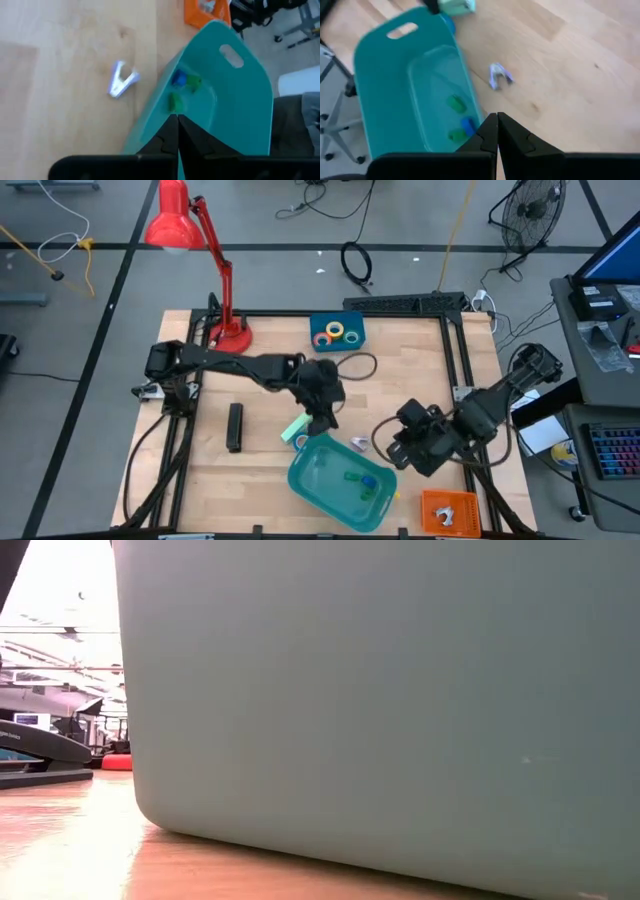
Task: Pick and place Stapler, Stapler remover, tape
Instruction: Adjust the green bin
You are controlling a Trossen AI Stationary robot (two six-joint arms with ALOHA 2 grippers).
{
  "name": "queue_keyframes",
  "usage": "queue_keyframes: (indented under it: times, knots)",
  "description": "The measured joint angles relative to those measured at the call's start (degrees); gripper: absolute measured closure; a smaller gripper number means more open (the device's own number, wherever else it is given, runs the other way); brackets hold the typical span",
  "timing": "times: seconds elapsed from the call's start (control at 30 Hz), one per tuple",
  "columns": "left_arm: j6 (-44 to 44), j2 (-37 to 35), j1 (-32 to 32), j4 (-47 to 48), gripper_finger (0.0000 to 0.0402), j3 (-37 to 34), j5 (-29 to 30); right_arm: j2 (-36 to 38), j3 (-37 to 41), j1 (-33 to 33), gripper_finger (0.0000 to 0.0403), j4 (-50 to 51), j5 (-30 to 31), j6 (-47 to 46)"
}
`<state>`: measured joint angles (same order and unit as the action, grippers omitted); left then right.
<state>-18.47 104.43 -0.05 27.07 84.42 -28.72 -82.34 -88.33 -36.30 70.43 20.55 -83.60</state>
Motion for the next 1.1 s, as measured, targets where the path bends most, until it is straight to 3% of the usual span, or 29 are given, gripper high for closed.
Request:
queue_keyframes:
  times: [0.13,0.33,0.7,1.1]
  knots:
    - [-3.9,1.3,-2.5,-3.6,0.0399,0.0,4.5,0.0,0.0,-3.4,0.0403,4.9,-0.6,-5.4]
    - [-6.1,1.4,-3.9,-5.2,0.0397,0.1,17.2,0.4,2.0,-7.9,0.0403,5.6,1.5,-6.4]
    - [-9.0,1.4,-7.7,-0.4,0.0400,0.1,13.7,0.7,7.4,-11.5,0.0403,-2.3,5.2,-10.3]
    - [-14.8,1.4,-18.3,14.5,0.0400,0.1,18.7,2.2,8.2,-11.3,0.0403,-2.5,6.7,-7.2]
